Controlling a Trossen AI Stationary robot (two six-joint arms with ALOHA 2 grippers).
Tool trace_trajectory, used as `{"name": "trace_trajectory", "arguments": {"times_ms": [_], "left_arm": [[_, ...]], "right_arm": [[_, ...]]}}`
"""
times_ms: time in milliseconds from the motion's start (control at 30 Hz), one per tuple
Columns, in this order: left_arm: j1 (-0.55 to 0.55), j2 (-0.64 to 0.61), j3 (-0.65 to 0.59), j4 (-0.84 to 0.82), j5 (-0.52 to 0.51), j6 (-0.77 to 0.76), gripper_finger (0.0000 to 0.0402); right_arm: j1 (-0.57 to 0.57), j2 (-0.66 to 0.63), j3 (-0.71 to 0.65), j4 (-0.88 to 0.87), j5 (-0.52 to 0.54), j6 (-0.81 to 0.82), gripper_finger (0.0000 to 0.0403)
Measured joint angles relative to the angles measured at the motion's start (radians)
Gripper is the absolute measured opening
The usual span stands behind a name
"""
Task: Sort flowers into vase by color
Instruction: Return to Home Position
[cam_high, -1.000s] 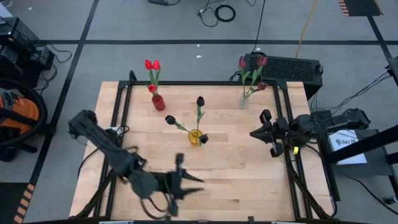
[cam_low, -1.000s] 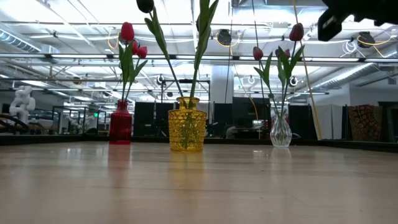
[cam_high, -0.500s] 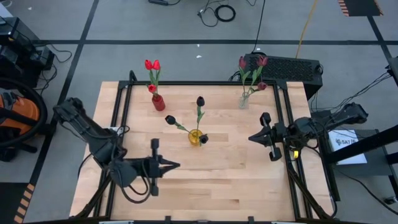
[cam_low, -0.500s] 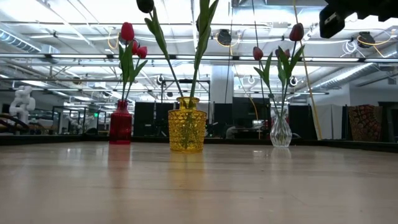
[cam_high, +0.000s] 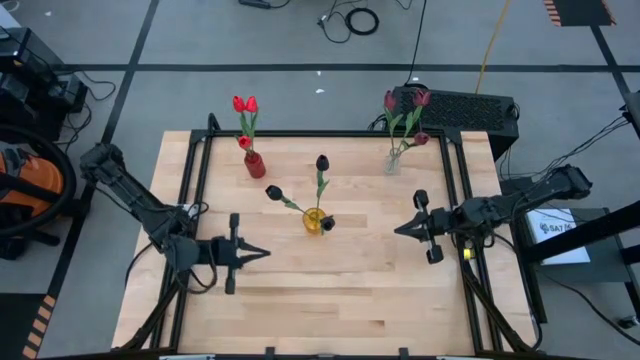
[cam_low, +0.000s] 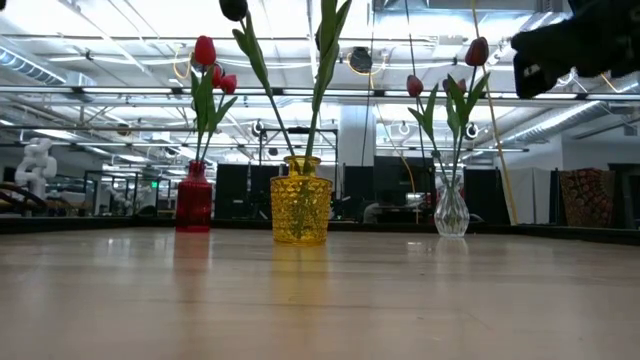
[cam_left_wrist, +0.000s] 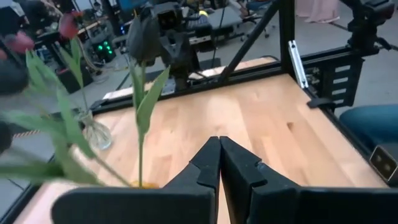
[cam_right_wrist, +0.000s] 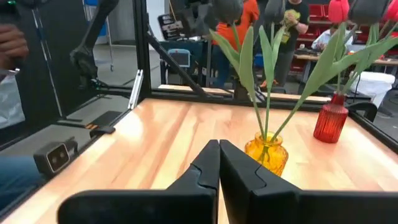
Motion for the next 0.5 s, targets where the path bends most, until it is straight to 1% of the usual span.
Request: {"name": "trace_trajectory", "arguments": {"times_ms": [133, 367, 500], "left_arm": [[0.000, -0.069, -0.085, 0.045, 0.001, -0.006, 0.0014], [0.016, -0.147, -0.234, 0.136, 0.003, -0.003, 0.0015], [0.038, -0.187, -0.323, 0.219, 0.051, -0.002, 0.0014]], "right_arm": [[-0.001, 0.000, -0.060, 0.060, 0.000, -0.017, 0.0001], [-0.002, 0.000, -0.074, 0.067, 0.004, -0.028, 0.0001], [-0.002, 0.007, -0.075, 0.058, 0.002, -0.017, 0.0001]]}}
